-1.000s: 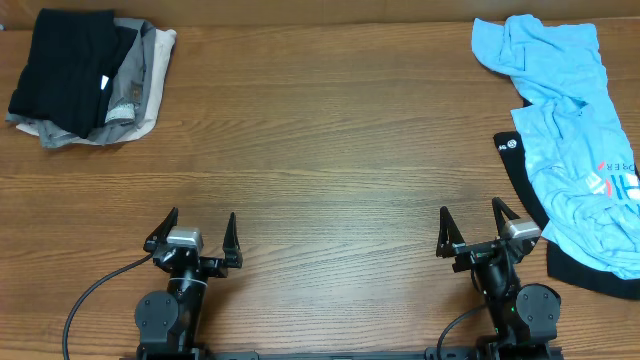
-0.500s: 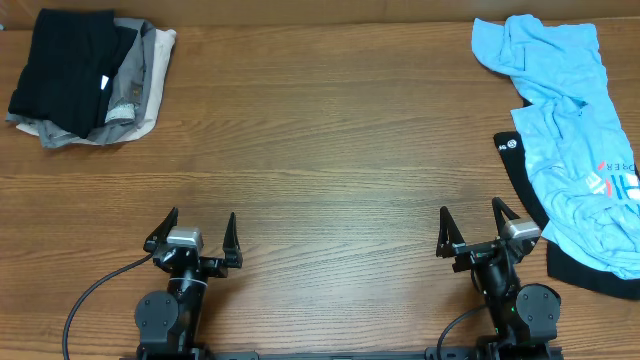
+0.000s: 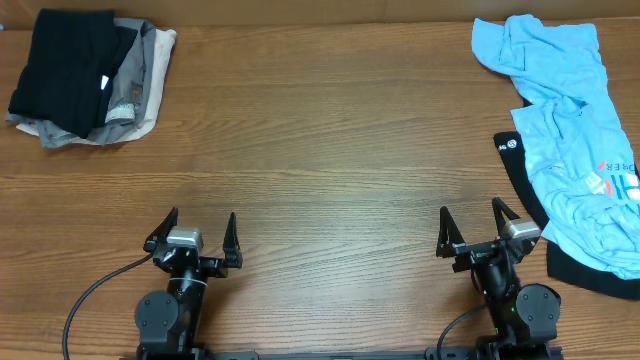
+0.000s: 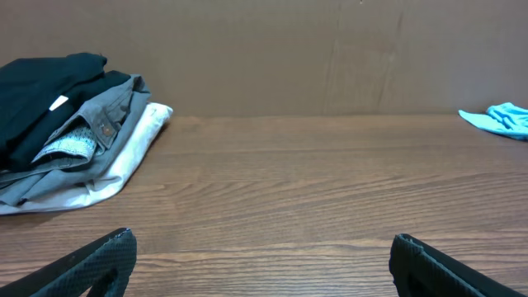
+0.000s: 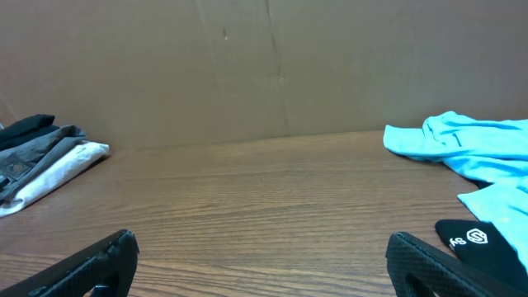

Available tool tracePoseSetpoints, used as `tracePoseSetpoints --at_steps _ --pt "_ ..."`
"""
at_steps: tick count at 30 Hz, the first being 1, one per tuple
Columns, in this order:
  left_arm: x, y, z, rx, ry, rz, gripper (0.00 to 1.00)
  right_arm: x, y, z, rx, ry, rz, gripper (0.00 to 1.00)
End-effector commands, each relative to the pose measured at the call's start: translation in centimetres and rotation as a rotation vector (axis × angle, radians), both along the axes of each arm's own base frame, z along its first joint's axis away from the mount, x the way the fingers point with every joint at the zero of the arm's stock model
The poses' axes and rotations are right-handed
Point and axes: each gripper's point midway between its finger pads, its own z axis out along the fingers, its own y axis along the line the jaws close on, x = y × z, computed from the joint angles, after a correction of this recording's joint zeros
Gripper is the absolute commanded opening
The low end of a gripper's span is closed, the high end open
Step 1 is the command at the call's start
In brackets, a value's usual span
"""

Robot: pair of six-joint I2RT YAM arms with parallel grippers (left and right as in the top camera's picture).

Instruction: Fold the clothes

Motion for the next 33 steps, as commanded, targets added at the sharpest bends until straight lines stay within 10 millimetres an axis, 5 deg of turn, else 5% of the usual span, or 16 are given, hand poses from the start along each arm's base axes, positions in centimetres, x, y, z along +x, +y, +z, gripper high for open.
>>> tracePoseSetpoints --at_steps 1,33 --pt "0.0 0.3 -0.1 0.017 -0.005 0.013 1.0 0.0 0.0 -0.2 0.004 -0.002 0.0 1.0" --pt "0.1 2.0 -0.3 0.133 -0.003 0.108 1.0 0.2 -1.1 0.5 0.007 -0.03 -0.07 1.0"
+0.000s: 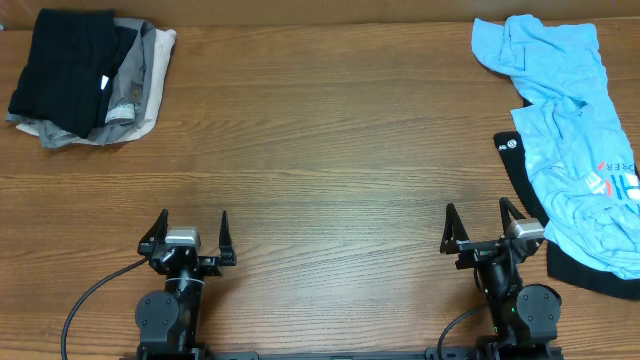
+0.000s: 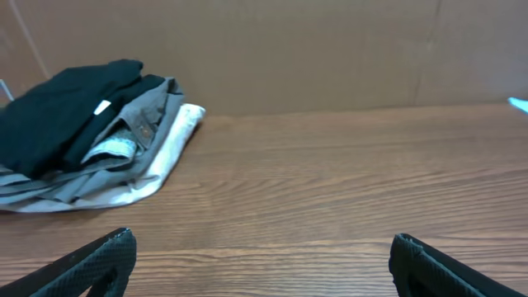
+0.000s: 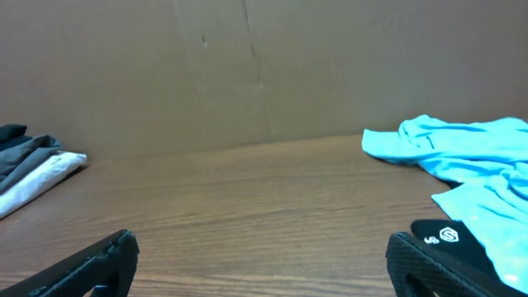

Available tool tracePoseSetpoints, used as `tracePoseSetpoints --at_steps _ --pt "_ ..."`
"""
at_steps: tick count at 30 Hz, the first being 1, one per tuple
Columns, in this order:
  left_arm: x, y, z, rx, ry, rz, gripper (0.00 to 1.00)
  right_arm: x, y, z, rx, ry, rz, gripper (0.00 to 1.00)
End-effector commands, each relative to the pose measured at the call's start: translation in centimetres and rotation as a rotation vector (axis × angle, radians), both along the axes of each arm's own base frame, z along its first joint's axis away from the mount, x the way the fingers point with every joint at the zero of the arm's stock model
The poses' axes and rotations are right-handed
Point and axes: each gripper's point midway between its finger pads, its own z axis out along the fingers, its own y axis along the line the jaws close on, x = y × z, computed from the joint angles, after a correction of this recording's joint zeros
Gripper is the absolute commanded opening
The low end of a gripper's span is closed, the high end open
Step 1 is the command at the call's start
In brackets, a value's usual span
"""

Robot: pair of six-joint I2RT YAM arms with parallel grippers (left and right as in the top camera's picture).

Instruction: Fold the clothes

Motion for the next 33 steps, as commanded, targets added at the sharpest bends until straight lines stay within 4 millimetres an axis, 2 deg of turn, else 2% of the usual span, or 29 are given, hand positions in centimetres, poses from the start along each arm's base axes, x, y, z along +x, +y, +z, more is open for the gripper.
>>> tracePoseSetpoints --at_steps 1,6,11,15,19,25,29,33 --pt "0.0 0.4 -0.1 0.049 -0.005 0.021 1.0 0.0 0.1 0.4 0.007 -0.027 0.003 1.0" --pt "0.0 0.6 0.2 0.049 -0.014 0.033 1.0 -0.8 2.9 2.4 0.007 -0.104 0.172 1.0" --pt "0.0 -1.0 1.9 0.041 -0.086 -0.063 1.0 -1.2 2.7 3.5 0.025 -0.074 0.162 1.0" --pt "-0.2 -1.6 2.6 0.037 -0.073 -0.098 1.0 -1.5 2.3 6.5 0.022 -0.081 0.141 1.0" --pt "-0.3 -1.6 4.9 0.037 -0.056 -0.099 1.0 -1.3 2.3 9.7 0.022 -0.018 0.139 1.0" --pt "1.1 -1.8 8.4 0.006 0.063 -0.107 1.0 1.3 1.8 12.3 0.019 0.164 0.096 1.0" --pt "3.5 -2.3 10.0 -0.024 0.25 -0.13 1.0 4.1 2.0 13.9 0.015 0.324 0.092 1.0" --pt "5.9 -3.7 10.9 -0.059 0.446 -0.205 1.0 7.1 2.2 14.0 0.011 0.499 0.09 1.0"
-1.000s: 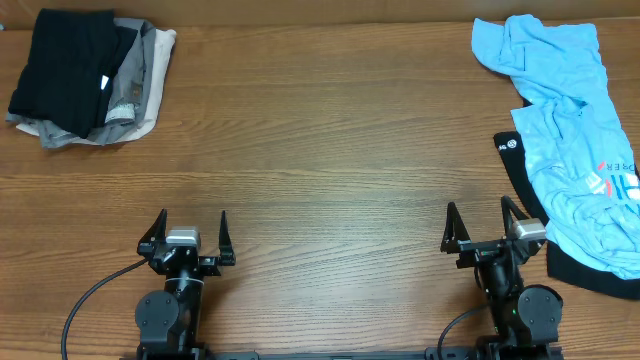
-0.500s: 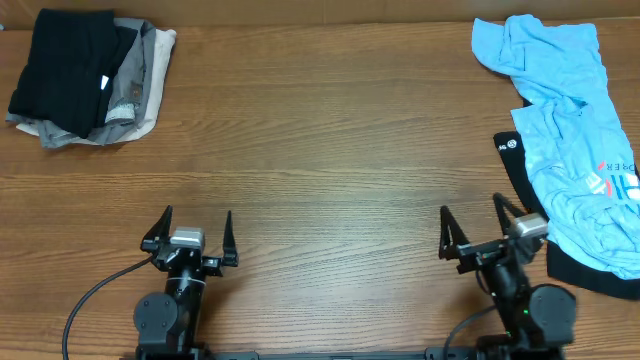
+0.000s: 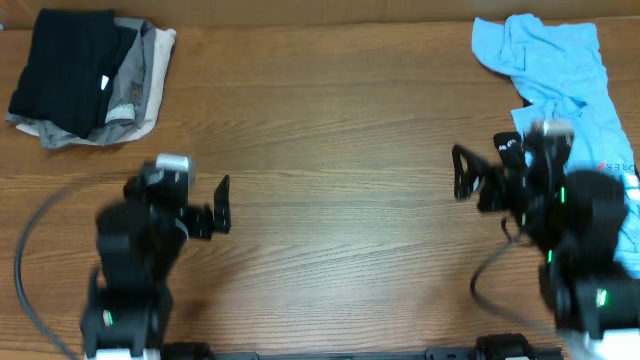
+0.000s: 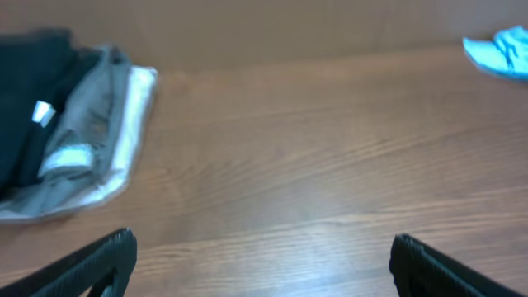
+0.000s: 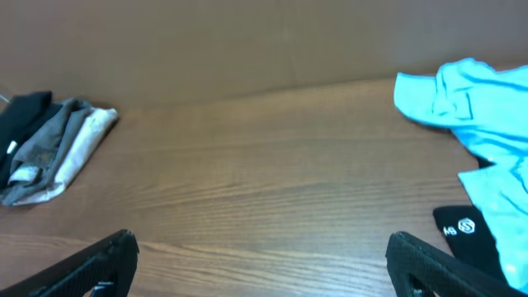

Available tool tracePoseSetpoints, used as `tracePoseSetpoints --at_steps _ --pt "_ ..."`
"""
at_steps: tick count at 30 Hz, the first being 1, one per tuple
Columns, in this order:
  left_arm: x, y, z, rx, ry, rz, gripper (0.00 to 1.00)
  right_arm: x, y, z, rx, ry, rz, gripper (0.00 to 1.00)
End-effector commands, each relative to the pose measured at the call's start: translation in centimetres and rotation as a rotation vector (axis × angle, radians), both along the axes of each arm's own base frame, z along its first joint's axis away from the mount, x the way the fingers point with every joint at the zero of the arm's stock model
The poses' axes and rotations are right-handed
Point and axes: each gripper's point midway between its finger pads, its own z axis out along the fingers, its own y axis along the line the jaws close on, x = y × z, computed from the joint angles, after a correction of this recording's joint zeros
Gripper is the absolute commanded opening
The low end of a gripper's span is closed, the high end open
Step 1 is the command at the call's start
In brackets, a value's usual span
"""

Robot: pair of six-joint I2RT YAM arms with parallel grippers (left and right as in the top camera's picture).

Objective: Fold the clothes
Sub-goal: 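Reach the right gripper to the light-blue T-shirt and grasp it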

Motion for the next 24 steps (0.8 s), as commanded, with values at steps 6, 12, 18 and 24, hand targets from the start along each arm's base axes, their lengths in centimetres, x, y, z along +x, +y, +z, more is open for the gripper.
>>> tracePoseSetpoints --at_steps 6,12,18,24 --pt "6.4 -2.1 0.8 -0.081 0.328 -0.09 1.0 6.9 0.8 -0.5 -0.007 0.215 0.009 1.0" --pt "11.0 -3.5 -4.3 -0.148 0.44 -0.144 1.0 9.1 -2.6 -5.5 0.046 0.381 -0.182 1.0" --pt "13.6 -5.3 -8.6 -0.216 0.493 -0.228 1.0 8.0 -12.3 -11.1 0.166 0.588 -0.576 0.99" --pt "14.3 -7.0 -10.0 -0.182 0.491 -0.298 1.0 5.3 -20.3 -15.6 0.237 0.724 -0.792 0.94"
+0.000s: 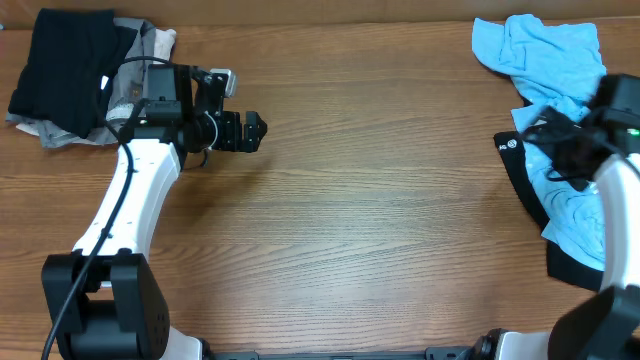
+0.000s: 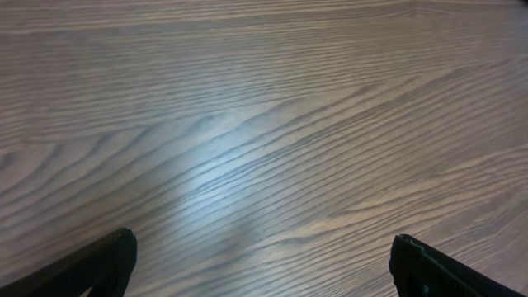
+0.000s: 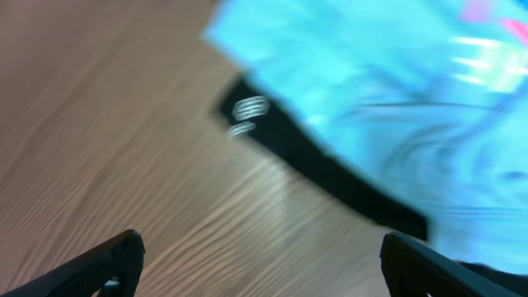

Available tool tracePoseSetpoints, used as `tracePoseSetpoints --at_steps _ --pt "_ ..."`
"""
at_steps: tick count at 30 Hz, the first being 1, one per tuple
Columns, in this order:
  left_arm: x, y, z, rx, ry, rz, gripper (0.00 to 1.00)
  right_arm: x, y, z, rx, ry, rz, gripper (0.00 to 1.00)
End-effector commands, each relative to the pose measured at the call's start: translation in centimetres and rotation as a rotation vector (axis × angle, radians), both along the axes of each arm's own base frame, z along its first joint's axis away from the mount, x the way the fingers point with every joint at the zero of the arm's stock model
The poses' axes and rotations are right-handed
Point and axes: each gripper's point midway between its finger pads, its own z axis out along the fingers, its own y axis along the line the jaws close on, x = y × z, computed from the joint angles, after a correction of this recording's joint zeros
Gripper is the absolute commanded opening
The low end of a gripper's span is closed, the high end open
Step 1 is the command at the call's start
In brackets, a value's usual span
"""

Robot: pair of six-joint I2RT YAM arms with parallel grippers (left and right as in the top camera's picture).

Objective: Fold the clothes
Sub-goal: 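Reach the right gripper to the light-blue T-shirt and grasp it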

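A crumpled heap of light blue shirts [image 1: 556, 70] lies at the table's far right, on top of a black garment [image 1: 522, 176] with a small white logo. My right gripper [image 1: 558, 142] hangs open over the left edge of that heap. In the right wrist view the blue cloth [image 3: 388, 91] and the black garment [image 3: 330, 169] are blurred, just beyond the open right gripper [image 3: 260, 241]. My left gripper [image 1: 250, 132] is open over bare wood at the far left. In its own view the left gripper [image 2: 262, 242] has only table grain between its fingers.
A folded stack of black, grey and cream clothes [image 1: 85, 75] sits in the far left corner, just left of the left arm's wrist. The wooden table [image 1: 350, 220] stretches between the two piles. A brown wall runs along its far edge.
My left gripper has moved from the front left up beside the folded stack. The right gripper has moved right and further back, and is now over the blue and black clothes. Both are still open.
Both arms first sat low at the table's front edge with open grippers facing the back wall, and stayed so a second later. Then both were raised over the table. Now the left is near the folded stack and the right is at the unfolded heap.
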Motion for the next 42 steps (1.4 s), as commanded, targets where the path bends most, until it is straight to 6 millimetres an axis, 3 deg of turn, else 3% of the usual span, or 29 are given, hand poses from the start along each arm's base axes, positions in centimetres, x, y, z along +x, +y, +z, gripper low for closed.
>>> tracePoseSetpoints --at_steps 1,5,9,14,20,22,25,27,29,35,36,37,38,41,42 --pt "0.1 -2.2 0.8 -0.009 -0.045 -0.101 1.0 -1.2 -4.1 -1.3 0.004 0.036 -0.143 0.93" --pt "0.3 -3.5 0.7 0.055 -0.078 -0.135 1.0 -2.7 -8.1 -3.7 0.015 0.078 -0.254 0.92" --pt "0.3 -4.7 0.4 0.12 -0.094 -0.144 1.0 -4.4 -10.6 -6.0 0.036 0.129 -0.33 0.92" --pt "0.3 -6.0 0.1 0.169 -0.109 -0.16 1.0 -5.8 -10.9 -9.5 0.062 0.209 -0.354 0.88" --pt "0.2 -6.4 -0.1 0.183 -0.111 -0.164 1.0 -7.0 -11.3 -12.1 0.013 0.242 -0.374 0.86" --pt "0.2 -6.4 -0.1 0.184 -0.11 -0.164 1.0 -7.3 -11.4 -12.6 0.0 0.243 -0.379 0.79" --pt "0.3 -6.4 -0.1 0.186 -0.111 -0.163 1.0 -7.4 -11.4 -13.0 -0.002 0.239 -0.38 0.49" --pt "0.3 -6.4 -0.1 0.186 -0.112 -0.162 0.94 -7.3 -11.4 -13.0 -0.003 0.235 -0.38 0.22" --pt "0.4 -6.4 -0.1 0.185 -0.115 -0.162 0.87 -7.2 -11.5 -12.9 -0.004 0.233 -0.38 0.04" --pt "1.0 -6.6 0.8 0.178 -0.158 -0.158 0.56 -6.4 -11.1 -11.6 0.031 0.208 -0.364 0.04" --pt "1.2 -6.6 1.2 0.176 -0.171 -0.156 0.49 -6.0 -10.9 -10.8 0.042 0.187 -0.357 0.04" --pt "1.4 -6.7 2.2 0.171 -0.194 -0.154 0.35 -5.2 -10.4 -9.3 0.071 0.139 -0.34 0.04" --pt "1.6 -6.7 2.9 0.167 -0.208 -0.149 0.3 -4.7 -9.9 -8.3 0.095 0.105 -0.326 0.04" --pt "2.0 -6.9 4.9 0.156 -0.251 -0.144 0.26 -3.2 -8.1 -5.6 0.164 -0.009 -0.269 0.04" --pt "2.2 -6.9 6.2 0.148 -0.272 -0.136 0.24 -2.4 -6.6 -3.8 0.205 -0.072 -0.22 0.04"
